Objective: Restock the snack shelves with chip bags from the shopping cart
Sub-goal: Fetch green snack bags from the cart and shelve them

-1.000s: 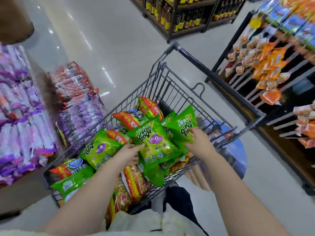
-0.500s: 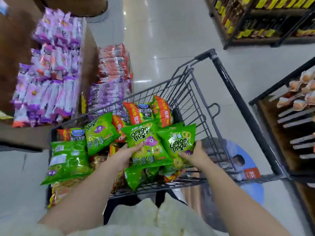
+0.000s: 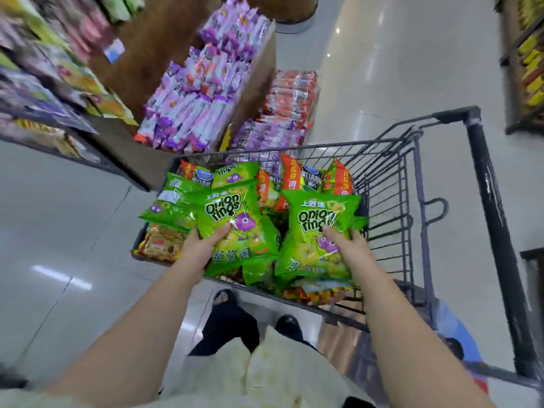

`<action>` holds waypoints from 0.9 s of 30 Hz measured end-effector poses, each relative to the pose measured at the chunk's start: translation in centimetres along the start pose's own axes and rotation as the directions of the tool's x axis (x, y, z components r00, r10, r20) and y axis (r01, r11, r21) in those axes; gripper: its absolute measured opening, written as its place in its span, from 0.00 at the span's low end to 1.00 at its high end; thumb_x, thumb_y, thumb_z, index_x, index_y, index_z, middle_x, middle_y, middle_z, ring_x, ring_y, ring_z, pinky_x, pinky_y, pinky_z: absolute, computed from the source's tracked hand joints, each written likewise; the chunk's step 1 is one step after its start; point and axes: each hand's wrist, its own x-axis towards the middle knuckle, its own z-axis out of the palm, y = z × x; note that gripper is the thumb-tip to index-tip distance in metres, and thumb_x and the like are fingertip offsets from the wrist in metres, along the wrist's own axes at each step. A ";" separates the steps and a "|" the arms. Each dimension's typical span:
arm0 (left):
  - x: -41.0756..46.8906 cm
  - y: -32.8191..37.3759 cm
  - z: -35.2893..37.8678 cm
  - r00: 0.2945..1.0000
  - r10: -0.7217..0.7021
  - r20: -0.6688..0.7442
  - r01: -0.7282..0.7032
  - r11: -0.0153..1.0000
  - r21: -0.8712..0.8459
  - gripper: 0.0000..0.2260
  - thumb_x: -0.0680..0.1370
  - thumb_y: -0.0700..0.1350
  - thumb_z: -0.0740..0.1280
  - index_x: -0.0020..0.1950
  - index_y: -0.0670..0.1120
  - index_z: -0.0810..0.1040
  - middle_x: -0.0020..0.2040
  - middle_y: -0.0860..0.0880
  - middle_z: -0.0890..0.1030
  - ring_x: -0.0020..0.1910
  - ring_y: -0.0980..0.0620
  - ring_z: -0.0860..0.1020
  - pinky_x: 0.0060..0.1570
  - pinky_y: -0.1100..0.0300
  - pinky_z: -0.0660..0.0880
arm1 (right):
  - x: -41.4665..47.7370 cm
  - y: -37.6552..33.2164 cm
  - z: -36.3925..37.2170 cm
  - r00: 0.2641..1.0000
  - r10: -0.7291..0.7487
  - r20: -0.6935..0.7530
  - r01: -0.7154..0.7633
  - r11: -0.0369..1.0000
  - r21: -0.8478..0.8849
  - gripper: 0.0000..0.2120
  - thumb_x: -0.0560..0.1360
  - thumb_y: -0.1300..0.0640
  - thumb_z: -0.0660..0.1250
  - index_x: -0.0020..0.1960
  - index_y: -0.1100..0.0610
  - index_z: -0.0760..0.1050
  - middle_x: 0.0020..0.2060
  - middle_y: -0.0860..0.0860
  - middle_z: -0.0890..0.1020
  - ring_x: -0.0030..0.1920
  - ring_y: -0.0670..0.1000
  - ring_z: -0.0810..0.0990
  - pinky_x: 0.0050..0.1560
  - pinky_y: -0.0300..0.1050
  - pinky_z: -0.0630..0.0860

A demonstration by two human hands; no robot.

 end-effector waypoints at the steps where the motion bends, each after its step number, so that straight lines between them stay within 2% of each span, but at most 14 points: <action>1: -0.4 0.1 -1.2 0.998 0.016 -0.061 -0.018 1.000 -0.021 0.54 0.55 0.68 0.80 0.75 0.55 0.61 0.71 0.51 0.71 0.67 0.44 0.73 0.61 0.36 0.72 | 0.2 -1.0 1.1 0.998 -0.030 0.058 0.031 0.999 -0.015 0.50 0.68 0.38 0.74 0.78 0.57 0.52 0.76 0.56 0.61 0.72 0.57 0.66 0.62 0.48 0.69; 2: -1.1 0.4 -2.6 0.993 0.039 -0.112 -0.046 0.997 -0.061 0.52 0.56 0.67 0.80 0.75 0.55 0.63 0.70 0.51 0.72 0.65 0.44 0.74 0.60 0.38 0.73 | 0.0 -2.3 2.4 0.990 -0.059 0.127 0.062 0.998 -0.021 0.52 0.66 0.37 0.74 0.79 0.57 0.52 0.76 0.56 0.60 0.72 0.57 0.66 0.65 0.50 0.70; 4: -2.4 0.9 -5.4 0.972 0.101 -0.213 -0.135 0.979 -0.150 0.40 0.63 0.59 0.81 0.70 0.52 0.69 0.64 0.49 0.78 0.57 0.45 0.80 0.57 0.42 0.77 | -0.6 -4.7 5.5 0.968 -0.110 0.227 0.130 0.989 -0.073 0.51 0.67 0.37 0.73 0.79 0.56 0.52 0.77 0.55 0.59 0.72 0.56 0.65 0.67 0.51 0.67; 6: -3.7 1.2 -8.3 0.956 0.117 -0.268 -0.180 0.958 -0.224 0.27 0.69 0.50 0.78 0.64 0.50 0.72 0.55 0.45 0.82 0.47 0.46 0.83 0.51 0.45 0.80 | -1.1 -6.5 9.1 0.947 -0.135 0.293 0.162 0.984 -0.071 0.45 0.71 0.43 0.72 0.79 0.57 0.52 0.76 0.54 0.62 0.69 0.53 0.68 0.58 0.45 0.70; 7: -4.1 1.0 -9.9 0.947 0.120 -0.298 -0.193 0.954 -0.228 0.24 0.70 0.49 0.77 0.63 0.49 0.72 0.53 0.45 0.82 0.46 0.45 0.83 0.51 0.45 0.80 | -1.6 -7.3 11.0 0.932 -0.116 0.342 0.143 0.988 -0.055 0.45 0.71 0.44 0.73 0.79 0.56 0.53 0.74 0.54 0.64 0.65 0.51 0.71 0.52 0.44 0.73; 10: -5.4 0.4 -15.1 0.921 0.095 -0.377 -0.206 0.942 -0.266 0.26 0.70 0.51 0.78 0.63 0.46 0.73 0.53 0.43 0.83 0.49 0.42 0.83 0.53 0.41 0.79 | -3.4 -9.4 17.0 0.859 -0.002 0.512 0.014 1.000 -0.019 0.49 0.64 0.45 0.78 0.77 0.51 0.56 0.68 0.54 0.73 0.57 0.55 0.80 0.50 0.55 0.81; 13: -6.2 -1.1 -20.6 0.883 0.009 -0.469 -0.194 0.917 -0.348 0.29 0.65 0.57 0.79 0.61 0.51 0.73 0.52 0.46 0.83 0.50 0.44 0.83 0.55 0.41 0.78 | -5.3 -10.4 22.9 0.766 0.058 0.640 -0.063 0.998 -0.015 0.31 0.71 0.59 0.73 0.70 0.54 0.64 0.61 0.56 0.79 0.50 0.56 0.83 0.52 0.58 0.80; 14: -6.4 -1.8 -22.7 0.876 -0.020 -0.482 -0.194 0.900 -0.390 0.30 0.61 0.60 0.79 0.59 0.54 0.74 0.52 0.47 0.83 0.50 0.44 0.83 0.55 0.40 0.78 | -6.1 -10.7 24.9 0.743 0.070 0.665 -0.073 0.997 -0.023 0.26 0.72 0.62 0.71 0.67 0.54 0.66 0.61 0.56 0.79 0.48 0.56 0.83 0.50 0.57 0.81; 16: -6.3 -2.9 -27.1 0.863 -0.080 -0.499 -0.198 0.855 -0.479 0.29 0.58 0.62 0.77 0.55 0.57 0.74 0.52 0.48 0.84 0.51 0.43 0.83 0.55 0.39 0.78 | -7.8 -11.3 29.2 0.692 0.074 0.718 -0.050 0.997 -0.055 0.25 0.72 0.64 0.70 0.65 0.54 0.65 0.58 0.55 0.80 0.44 0.55 0.84 0.42 0.54 0.82; 18: -6.3 -3.7 -31.8 0.846 -0.107 -0.523 -0.213 0.831 -0.514 0.21 0.63 0.57 0.76 0.52 0.57 0.74 0.53 0.46 0.83 0.50 0.42 0.83 0.55 0.38 0.78 | -10.1 -12.3 34.0 0.670 0.049 0.741 0.006 0.997 -0.072 0.20 0.72 0.66 0.69 0.61 0.55 0.68 0.50 0.54 0.82 0.41 0.54 0.84 0.37 0.50 0.82; 21: -6.6 -3.6 -38.9 0.801 -0.122 -0.586 -0.274 0.796 -0.540 0.12 0.71 0.47 0.72 0.51 0.53 0.73 0.52 0.41 0.83 0.45 0.42 0.82 0.51 0.38 0.79 | -14.0 -13.8 42.0 0.613 -0.020 0.790 0.110 0.992 -0.061 0.26 0.66 0.63 0.73 0.62 0.62 0.70 0.47 0.59 0.84 0.40 0.56 0.85 0.38 0.54 0.83; 23: -6.4 -3.6 -43.8 0.774 -0.142 -0.616 -0.315 0.758 -0.571 0.14 0.73 0.44 0.72 0.56 0.49 0.73 0.52 0.41 0.82 0.43 0.42 0.82 0.51 0.40 0.79 | -16.3 -14.6 47.5 0.578 -0.058 0.814 0.165 0.985 -0.047 0.25 0.64 0.61 0.74 0.58 0.62 0.72 0.45 0.59 0.85 0.39 0.57 0.85 0.42 0.58 0.82; 25: -6.0 -3.8 -48.7 0.761 -0.143 -0.633 -0.367 0.710 -0.601 0.21 0.73 0.43 0.74 0.63 0.46 0.71 0.53 0.41 0.82 0.44 0.43 0.82 0.50 0.40 0.80 | -18.4 -15.3 52.7 0.558 -0.069 0.827 0.193 0.980 -0.048 0.27 0.61 0.58 0.76 0.57 0.62 0.72 0.46 0.60 0.85 0.41 0.58 0.84 0.49 0.63 0.80; 27: -5.3 -4.0 -53.3 0.746 -0.132 -0.653 -0.414 0.677 -0.609 0.24 0.72 0.41 0.74 0.65 0.45 0.70 0.53 0.42 0.82 0.43 0.44 0.83 0.46 0.45 0.81 | -20.1 -15.5 57.7 0.545 -0.080 0.835 0.225 0.973 -0.053 0.28 0.60 0.57 0.77 0.56 0.62 0.73 0.47 0.61 0.84 0.42 0.59 0.84 0.52 0.66 0.78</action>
